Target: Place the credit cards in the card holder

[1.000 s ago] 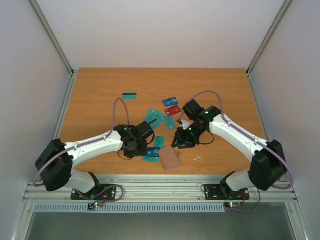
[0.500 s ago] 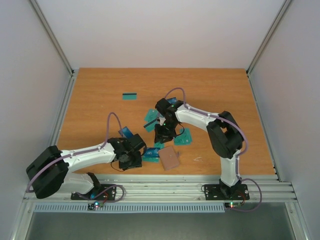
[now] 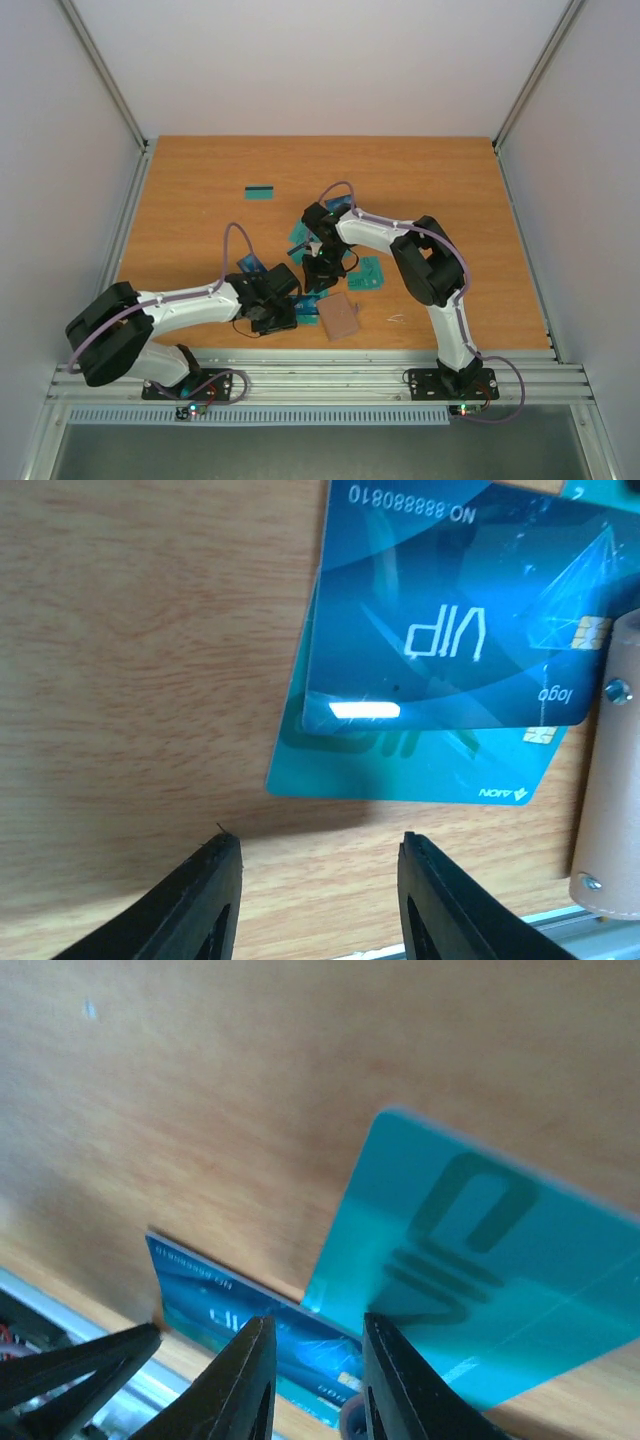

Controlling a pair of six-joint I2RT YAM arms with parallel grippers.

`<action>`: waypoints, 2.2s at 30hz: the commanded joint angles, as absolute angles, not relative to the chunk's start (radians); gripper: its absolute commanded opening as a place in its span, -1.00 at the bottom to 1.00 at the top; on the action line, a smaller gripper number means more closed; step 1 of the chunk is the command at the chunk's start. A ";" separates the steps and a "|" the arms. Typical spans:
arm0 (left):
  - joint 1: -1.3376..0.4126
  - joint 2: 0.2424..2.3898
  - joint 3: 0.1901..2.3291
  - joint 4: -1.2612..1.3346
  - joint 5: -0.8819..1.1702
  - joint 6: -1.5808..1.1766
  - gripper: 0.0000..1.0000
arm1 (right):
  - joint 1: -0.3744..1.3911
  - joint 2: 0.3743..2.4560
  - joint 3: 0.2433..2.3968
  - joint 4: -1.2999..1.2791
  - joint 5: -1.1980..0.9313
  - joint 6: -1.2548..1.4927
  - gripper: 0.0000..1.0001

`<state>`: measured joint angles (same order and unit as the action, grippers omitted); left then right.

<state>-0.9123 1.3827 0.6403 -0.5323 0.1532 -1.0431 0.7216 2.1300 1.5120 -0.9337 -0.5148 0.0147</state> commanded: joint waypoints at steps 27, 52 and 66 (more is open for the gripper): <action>-0.843 1.332 0.529 -0.441 0.104 -0.995 -0.19 | 0.848 2.069 1.357 -0.888 -0.598 0.230 -0.49; -0.861 1.464 0.725 -0.545 0.216 -0.674 -0.07 | 0.868 1.452 0.835 -0.722 -0.576 0.421 -0.40; -0.914 1.417 0.672 -0.615 0.237 -0.830 -0.08 | 1.008 1.269 0.720 -0.647 -0.486 0.675 -0.26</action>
